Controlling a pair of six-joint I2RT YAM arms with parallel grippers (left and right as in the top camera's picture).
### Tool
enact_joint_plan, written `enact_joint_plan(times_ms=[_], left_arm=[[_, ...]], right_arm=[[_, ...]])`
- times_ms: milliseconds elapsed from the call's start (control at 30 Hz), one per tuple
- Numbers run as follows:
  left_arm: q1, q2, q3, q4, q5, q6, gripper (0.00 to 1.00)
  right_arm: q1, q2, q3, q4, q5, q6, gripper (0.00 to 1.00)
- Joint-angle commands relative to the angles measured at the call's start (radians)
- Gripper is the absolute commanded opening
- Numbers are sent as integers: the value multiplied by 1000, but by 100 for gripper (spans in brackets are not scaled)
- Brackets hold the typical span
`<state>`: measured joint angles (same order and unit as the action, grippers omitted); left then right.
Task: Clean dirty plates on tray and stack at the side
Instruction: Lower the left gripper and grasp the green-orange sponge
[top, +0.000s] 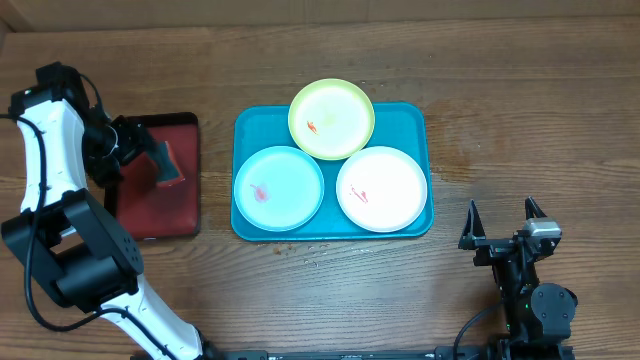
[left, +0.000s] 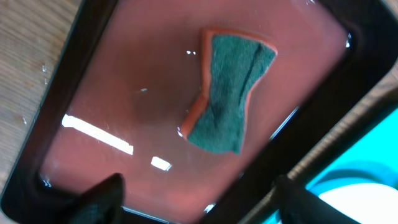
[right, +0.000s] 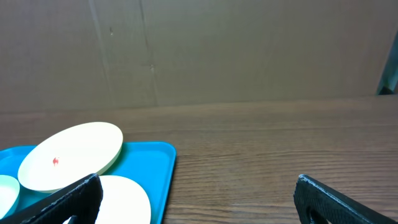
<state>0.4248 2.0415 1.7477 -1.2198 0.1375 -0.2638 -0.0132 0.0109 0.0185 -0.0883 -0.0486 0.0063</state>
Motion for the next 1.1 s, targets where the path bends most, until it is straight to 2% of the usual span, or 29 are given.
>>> enact_joint_plan(times_ms=[0,167,267,400,667,700,800,833,933,967,1033,1067], left_arm=[[-13,41,23,6,-21,95,69],[-42,110,22,-8,-21,131,75],[-65,161,22,-6,-21,131,72],[-92,216,22,5,-29,164,72],[-105,249,22,40,-119,163,68],[-105,249,22,41,-119,163,63],[-105,249,22,43,-119,163,17],[-105,249,22,46,-119,163,4],[-105,249,22,48,-119,163,5],[-105,249,22,51,-119,163,20],[-105,249,22,61,-119,163,100],[-105,249,22,70,-120,164,100]], right_arm=[[-1,-7,-11,8,-5,-3,100],[-1,-7,-11,8,-5,-3,100],[-1,-7,-11,8,-5,-3,100],[-1,-7,-11,8,-5,-3,100],[-1,-7,-11,8,-5,-3,100],[-1,-7,-11,8,-6,-3,100],[-1,-7,-11,8,-5,-3,100],[-1,-7,-11,8,-5,-3,100],[-1,-7,-11,8,-5,-3,100],[-1,-7,-11,8,-5,-3,100],[-1,-7,-11,8,-5,-3,100],[-1,-7,-11,8,-5,-3,100]])
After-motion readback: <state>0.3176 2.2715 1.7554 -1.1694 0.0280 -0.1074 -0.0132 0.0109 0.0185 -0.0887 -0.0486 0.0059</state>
